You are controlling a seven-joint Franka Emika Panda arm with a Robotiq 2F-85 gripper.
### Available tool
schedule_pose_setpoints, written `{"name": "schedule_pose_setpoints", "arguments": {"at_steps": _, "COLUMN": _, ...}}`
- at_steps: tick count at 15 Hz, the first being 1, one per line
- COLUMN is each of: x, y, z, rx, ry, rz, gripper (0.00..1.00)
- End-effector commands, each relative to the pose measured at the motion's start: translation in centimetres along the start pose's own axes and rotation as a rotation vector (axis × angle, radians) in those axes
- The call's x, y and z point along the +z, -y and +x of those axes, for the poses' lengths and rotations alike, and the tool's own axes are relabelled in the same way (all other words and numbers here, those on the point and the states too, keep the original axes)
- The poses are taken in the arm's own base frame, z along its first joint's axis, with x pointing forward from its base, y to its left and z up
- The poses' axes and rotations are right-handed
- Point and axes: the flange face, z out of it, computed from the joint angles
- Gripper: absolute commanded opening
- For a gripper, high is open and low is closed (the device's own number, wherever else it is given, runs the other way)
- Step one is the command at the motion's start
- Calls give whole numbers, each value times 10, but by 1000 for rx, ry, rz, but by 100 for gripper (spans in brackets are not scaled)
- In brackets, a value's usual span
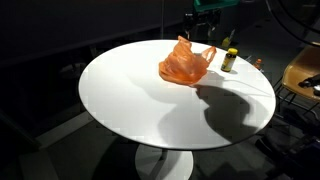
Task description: Put the white lotion bottle in the plastic bag
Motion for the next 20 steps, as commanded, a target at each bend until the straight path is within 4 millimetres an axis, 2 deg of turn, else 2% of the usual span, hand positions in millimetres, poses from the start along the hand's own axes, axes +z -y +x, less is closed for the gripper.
{"name": "schedule_pose_setpoints", "arguments": {"at_steps": 1, "x": -35, "y": -27, "z": -5, "rx": -17, "ry": -25, "rz": 8, "gripper": 100}}
{"name": "schedule_pose_setpoints", "arguments": {"at_steps": 6, "x": -82, "y": -51, "z": -13, "rx": -132, "ry": 25, "rz": 96, "gripper": 100}}
{"name": "schedule_pose_setpoints", "arguments": {"at_steps": 12, "x": -120, "y": -79, "z": -30, "rx": -237, "ry": 233, "rz": 182, "gripper": 100}}
{"name": "schedule_pose_setpoints", "arguments": {"at_steps": 16, "x": -127, "y": -91, "z": -33, "rx": -234, "ry": 316, "rz": 156, "gripper": 100}}
{"name": "schedule_pose_setpoints", "arguments": {"at_steps": 20, "x": -118, "y": -90, "z": -33, "rx": -215, "ry": 307, "rz": 136, "gripper": 100}}
